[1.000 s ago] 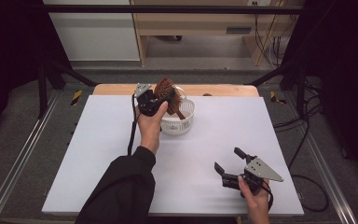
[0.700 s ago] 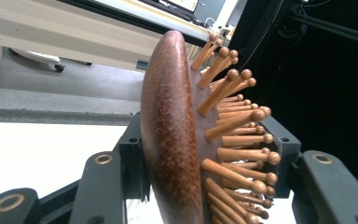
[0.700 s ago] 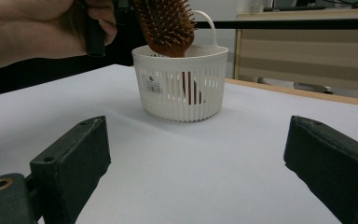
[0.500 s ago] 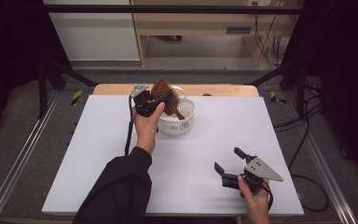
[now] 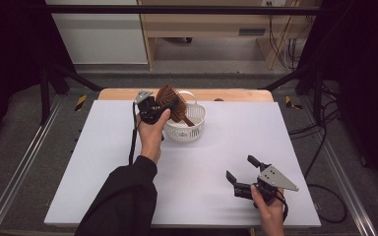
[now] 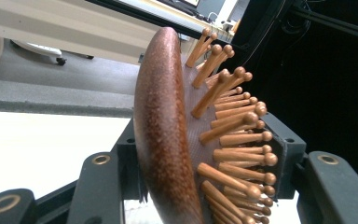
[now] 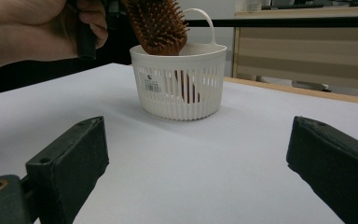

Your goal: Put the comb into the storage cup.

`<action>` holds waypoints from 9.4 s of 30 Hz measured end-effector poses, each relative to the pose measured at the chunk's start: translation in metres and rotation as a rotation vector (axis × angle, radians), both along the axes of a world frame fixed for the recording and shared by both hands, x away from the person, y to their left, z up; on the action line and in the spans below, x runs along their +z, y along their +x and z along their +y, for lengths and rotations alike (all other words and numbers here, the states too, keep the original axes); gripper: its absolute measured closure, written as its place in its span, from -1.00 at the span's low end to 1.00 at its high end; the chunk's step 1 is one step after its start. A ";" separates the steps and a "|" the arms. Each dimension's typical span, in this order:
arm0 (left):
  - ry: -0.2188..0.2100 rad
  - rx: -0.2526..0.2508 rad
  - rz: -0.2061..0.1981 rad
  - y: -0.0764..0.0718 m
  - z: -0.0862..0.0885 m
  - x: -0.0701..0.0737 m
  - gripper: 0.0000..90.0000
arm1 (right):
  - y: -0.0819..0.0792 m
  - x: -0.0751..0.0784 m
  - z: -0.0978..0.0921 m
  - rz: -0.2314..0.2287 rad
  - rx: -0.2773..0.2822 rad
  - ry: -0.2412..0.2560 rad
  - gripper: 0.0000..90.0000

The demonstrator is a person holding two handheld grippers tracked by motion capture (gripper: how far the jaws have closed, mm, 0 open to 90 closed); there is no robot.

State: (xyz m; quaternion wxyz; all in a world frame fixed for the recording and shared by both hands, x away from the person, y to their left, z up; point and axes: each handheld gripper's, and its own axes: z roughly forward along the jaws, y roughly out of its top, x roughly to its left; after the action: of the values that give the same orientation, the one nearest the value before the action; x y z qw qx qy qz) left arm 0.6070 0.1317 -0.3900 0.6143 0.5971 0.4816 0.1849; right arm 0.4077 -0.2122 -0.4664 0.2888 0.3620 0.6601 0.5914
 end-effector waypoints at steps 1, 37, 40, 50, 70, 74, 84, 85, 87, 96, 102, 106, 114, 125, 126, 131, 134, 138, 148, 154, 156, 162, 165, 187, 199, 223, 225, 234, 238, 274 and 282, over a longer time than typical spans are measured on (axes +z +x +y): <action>0.000 0.000 0.000 0.000 0.000 0.000 -0.01 | 0.000 0.000 0.000 0.001 0.002 0.000 -0.88; -0.004 -0.004 0.013 0.000 0.010 -0.005 -0.04 | 0.001 -0.001 0.002 0.027 -0.012 -0.004 -0.91; -0.005 -0.003 0.015 0.000 0.011 -0.006 -0.04 | 0.002 -0.001 0.003 0.027 -0.012 -0.004 -0.91; -0.004 -0.002 0.022 0.001 0.016 -0.009 -0.06 | 0.002 -0.001 0.003 0.033 -0.010 -0.006 -0.91; -0.020 0.005 0.033 0.002 0.021 -0.013 -0.07 | 0.002 -0.002 0.004 0.034 -0.011 -0.002 -0.91; -0.021 0.004 0.035 0.003 0.022 -0.014 -0.07 | 0.002 -0.002 0.004 0.035 -0.008 -0.006 -0.91; -0.019 0.004 0.031 0.002 0.022 -0.014 -0.07 | 0.002 -0.002 0.004 0.033 -0.007 -0.005 -0.91; -0.016 0.004 0.031 0.002 0.022 -0.014 -0.08 | 0.002 -0.002 0.004 0.033 -0.006 -0.006 -0.91; -0.010 0.000 0.027 0.001 0.022 -0.013 -0.08 | 0.001 -0.002 0.003 0.032 -0.008 -0.007 -0.91; -0.007 0.003 0.023 0.001 0.020 -0.012 -0.08 | 0.001 -0.001 0.003 0.029 -0.007 -0.006 -0.91; -0.001 0.002 0.027 0.002 0.021 -0.013 -0.08 | 0.001 -0.001 0.003 0.028 -0.007 -0.005 -0.91; -0.002 0.003 0.030 0.003 0.022 -0.014 -0.09 | 0.001 -0.001 0.003 0.027 -0.007 -0.004 -0.91; -0.009 0.001 0.036 0.005 0.025 -0.016 -0.10 | 0.001 -0.002 0.004 0.032 -0.005 -0.008 -0.91; -0.022 0.012 0.047 0.005 0.029 -0.021 -0.12 | 0.001 -0.002 0.005 0.030 -0.001 -0.013 -0.91; -0.022 0.012 0.047 0.005 0.029 -0.020 -0.12 | 0.001 -0.002 0.005 0.031 -0.001 -0.013 -0.91; -0.026 0.023 0.055 0.006 0.029 -0.021 -0.13 | 0.001 -0.002 0.005 0.033 -0.002 -0.008 -0.91; -0.026 0.025 0.054 0.007 0.030 -0.021 -0.13 | 0.001 -0.002 0.005 0.033 -0.002 -0.009 -0.91; -0.025 0.031 0.052 0.007 0.030 -0.021 -0.14 | 0.001 -0.002 0.005 0.034 0.000 -0.010 -0.91; -0.042 0.044 0.065 0.008 0.030 -0.023 -0.17 | 0.000 -0.002 0.004 0.032 -0.003 -0.008 -0.91; -0.055 0.051 0.073 0.010 0.032 -0.024 -0.18 | 0.000 -0.002 0.004 0.034 -0.003 -0.007 -0.91; -0.045 0.056 0.080 0.010 0.032 -0.024 -0.20 | 0.001 -0.002 0.004 0.034 -0.002 -0.006 -0.91; -0.041 0.061 0.077 0.011 0.033 -0.024 -0.22 | 0.000 -0.002 0.004 0.034 -0.002 -0.005 -0.91; -0.037 0.067 0.076 0.011 0.033 -0.025 -0.23 | 0.000 -0.002 0.004 0.033 -0.002 -0.005 -0.91; -0.029 0.064 0.067 0.012 0.034 -0.026 -0.29 | 0.001 -0.002 0.003 0.036 -0.005 0.001 -0.91; -0.022 0.072 0.058 0.013 0.034 -0.026 -0.31 | 0.001 -0.002 0.003 0.041 -0.003 0.005 -0.91; 0.016 0.080 0.036 0.012 0.034 -0.025 -0.44 | 0.001 -0.002 0.003 0.042 -0.001 0.003 -0.91; 0.017 0.083 0.034 0.012 0.034 -0.025 -0.46 | 0.001 -0.002 0.004 0.042 0.000 0.003 -0.91; 0.018 0.094 0.038 0.012 0.033 -0.026 -0.56 | 0.001 -0.003 0.004 0.047 0.000 -0.001 -0.91; 0.024 0.095 0.039 0.012 0.033 -0.026 -0.66 | 0.001 -0.003 0.004 0.047 0.000 0.000 -0.91; 0.080 0.110 -0.050 -0.004 0.034 -0.008 -0.92 | 0.002 -0.003 0.004 0.047 0.003 0.005 -0.92; 0.110 0.109 -0.069 -0.009 0.035 -0.002 -0.93 | 0.003 -0.003 0.004 0.046 0.004 0.002 -0.92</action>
State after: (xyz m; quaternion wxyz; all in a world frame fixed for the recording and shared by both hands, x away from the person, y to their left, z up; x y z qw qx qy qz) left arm 0.5979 0.1672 -0.3918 0.5856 0.5961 0.4811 0.2649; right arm 0.4103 -0.2082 -0.4692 0.2717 0.3746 0.6668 0.5842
